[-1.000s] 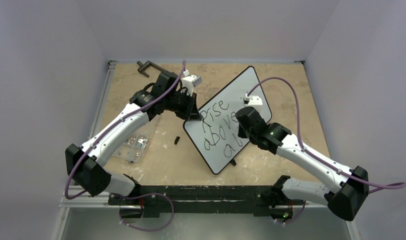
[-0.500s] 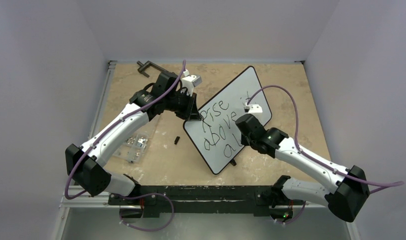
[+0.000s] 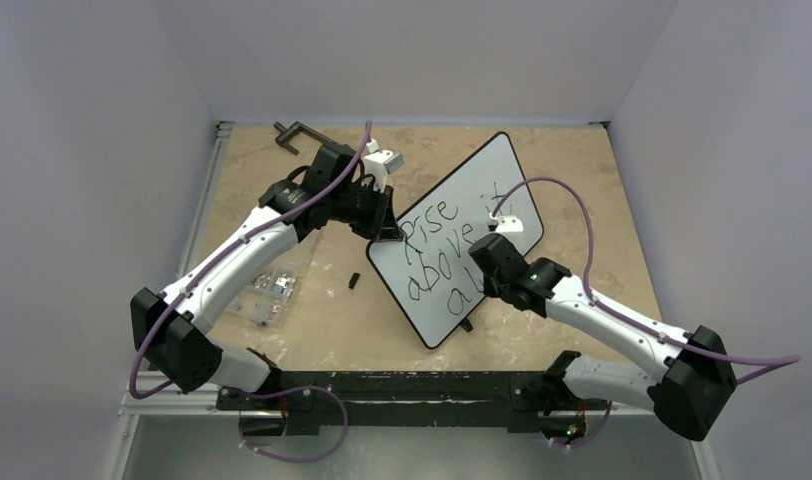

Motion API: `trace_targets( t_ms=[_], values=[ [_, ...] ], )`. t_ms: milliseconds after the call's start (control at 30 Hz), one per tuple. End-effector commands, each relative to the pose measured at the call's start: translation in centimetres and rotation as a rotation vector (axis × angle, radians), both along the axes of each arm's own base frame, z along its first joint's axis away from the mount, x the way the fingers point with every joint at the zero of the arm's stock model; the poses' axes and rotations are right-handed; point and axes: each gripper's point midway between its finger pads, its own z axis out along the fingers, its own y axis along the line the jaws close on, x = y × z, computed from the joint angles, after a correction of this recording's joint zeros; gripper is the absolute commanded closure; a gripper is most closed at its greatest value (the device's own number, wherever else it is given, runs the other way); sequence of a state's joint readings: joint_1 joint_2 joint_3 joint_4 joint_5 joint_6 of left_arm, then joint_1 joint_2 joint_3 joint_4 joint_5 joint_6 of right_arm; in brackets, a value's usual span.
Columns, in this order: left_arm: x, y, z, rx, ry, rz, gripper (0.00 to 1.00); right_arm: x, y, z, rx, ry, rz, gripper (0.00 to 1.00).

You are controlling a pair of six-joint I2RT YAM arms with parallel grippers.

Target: Write a sentence on the whiteboard

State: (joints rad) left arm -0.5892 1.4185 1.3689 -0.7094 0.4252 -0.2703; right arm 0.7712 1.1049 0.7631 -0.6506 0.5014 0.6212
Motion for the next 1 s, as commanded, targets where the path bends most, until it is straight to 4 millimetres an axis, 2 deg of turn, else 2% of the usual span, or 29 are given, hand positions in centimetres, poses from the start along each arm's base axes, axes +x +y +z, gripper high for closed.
trace_targets(
  t_ms=[0,633,967],
  values=[
    [2.4,2.5,-0.9,0.131,-0.090,0.082,1.00,1.0,1.9,-0.1,0.088,-0.024,-0.008,1.00],
    [2.4,2.6,-1.0,0.134,-0.090,0.084,1.00,2.8,2.2,1.1,0.072,-0.061,-0.039,1.00],
    [2.4,2.6,-0.8,0.133,-0.095,0.086,1.00,4.0,2.0,3.1,0.053,-0.109,-0.057,1.00]
  ],
)
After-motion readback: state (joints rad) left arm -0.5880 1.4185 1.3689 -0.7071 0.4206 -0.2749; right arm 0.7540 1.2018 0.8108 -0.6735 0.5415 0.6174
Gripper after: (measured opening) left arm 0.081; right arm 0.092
